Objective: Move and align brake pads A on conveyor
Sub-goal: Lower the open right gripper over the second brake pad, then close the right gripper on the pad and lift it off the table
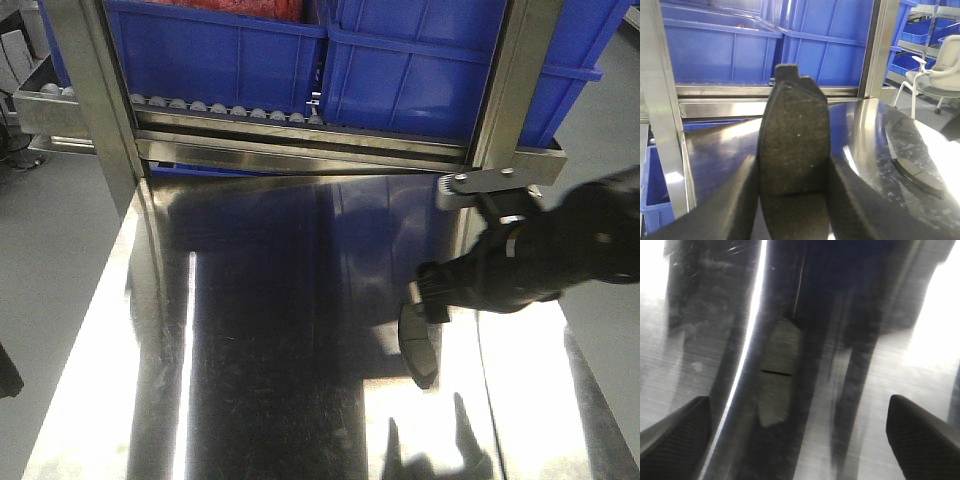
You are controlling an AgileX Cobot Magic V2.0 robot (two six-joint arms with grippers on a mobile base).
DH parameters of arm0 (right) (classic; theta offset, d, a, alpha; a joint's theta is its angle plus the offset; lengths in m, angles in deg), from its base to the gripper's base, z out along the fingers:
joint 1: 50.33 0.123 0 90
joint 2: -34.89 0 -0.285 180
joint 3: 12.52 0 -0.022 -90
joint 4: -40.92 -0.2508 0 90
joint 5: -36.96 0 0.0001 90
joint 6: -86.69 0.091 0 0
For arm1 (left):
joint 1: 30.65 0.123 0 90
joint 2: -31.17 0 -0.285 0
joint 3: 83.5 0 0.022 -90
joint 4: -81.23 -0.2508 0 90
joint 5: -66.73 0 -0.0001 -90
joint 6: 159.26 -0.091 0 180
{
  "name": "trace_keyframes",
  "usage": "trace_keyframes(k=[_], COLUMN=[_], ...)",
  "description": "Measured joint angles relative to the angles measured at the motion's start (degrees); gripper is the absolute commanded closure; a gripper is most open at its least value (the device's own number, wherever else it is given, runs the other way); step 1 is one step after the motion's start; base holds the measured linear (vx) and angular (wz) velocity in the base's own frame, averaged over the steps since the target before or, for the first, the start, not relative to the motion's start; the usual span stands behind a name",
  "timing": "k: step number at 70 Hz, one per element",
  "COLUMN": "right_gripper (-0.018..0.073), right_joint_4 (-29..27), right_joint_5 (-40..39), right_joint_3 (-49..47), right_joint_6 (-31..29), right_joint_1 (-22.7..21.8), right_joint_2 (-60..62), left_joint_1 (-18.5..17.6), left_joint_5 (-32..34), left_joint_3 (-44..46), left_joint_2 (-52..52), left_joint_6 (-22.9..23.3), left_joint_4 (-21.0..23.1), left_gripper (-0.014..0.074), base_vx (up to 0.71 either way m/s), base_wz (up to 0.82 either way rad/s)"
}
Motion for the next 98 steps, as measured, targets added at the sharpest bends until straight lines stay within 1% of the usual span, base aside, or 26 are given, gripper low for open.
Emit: trace_keyframes(k=[8,22,42,56,68,74,76,79,90,98], right_gripper=[-0.0097,-0.0089,-0.0064,-0.0018,0.0068,0.0141,0.0153,0.0202,0.0338,0.0417], right_joint_4=[-0.66,-1.46,-1.56,-1.56,-1.56,-1.56,-1.56,-1.56,-1.28,-1.22], right_joint_5=[1.11,2.14,1.40,1.33,1.29,1.29,1.27,1.05,0.82,0.82], right_joint_3=[-3.58,-6.80,-6.92,-6.92,-6.92,-6.92,-6.92,-6.92,-6.92,-6.92], right_joint_6=[0.00,0.05,0.05,0.05,0.05,0.05,0.05,0.05,0.05,0.05], right_joint_1=[1.78,1.98,1.98,1.98,1.98,1.98,1.98,1.98,1.98,1.98], right_joint_2=[-6.43,-14.23,-19.01,-19.97,-20.03,-20.03,-20.03,-20.03,-20.03,-20.03], left_joint_1=[0.00,0.00,0.00,0.00,0.00,0.00,0.00,0.00,0.00,0.00], left_joint_5=[0.00,0.00,0.00,0.00,0.00,0.00,0.00,0.00,0.00,0.00], left_joint_3=[0.00,0.00,0.00,0.00,0.00,0.00,0.00,0.00,0.00,0.00], left_joint_2=[0.00,0.00,0.00,0.00,0.00,0.00,0.00,0.00,0.00,0.00], left_joint_6=[0.00,0.00,0.00,0.00,0.00,0.00,0.00,0.00,0.00,0.00], left_joint_4=[0.05,0.05,0.05,0.05,0.05,0.05,0.05,0.05,0.05,0.05], left_gripper=[0.0594,0.0594,0.0594,0.0594,0.0594,0.0594,0.0594,0.0594,0.0594,0.0594], base_vx=[0.00,0.00,0.00,0.00,0.00,0.00,0.00,0.00,0.00,0.00], base_wz=[0.00,0.00,0.00,0.00,0.00,0.00,0.00,0.00,0.00,0.00])
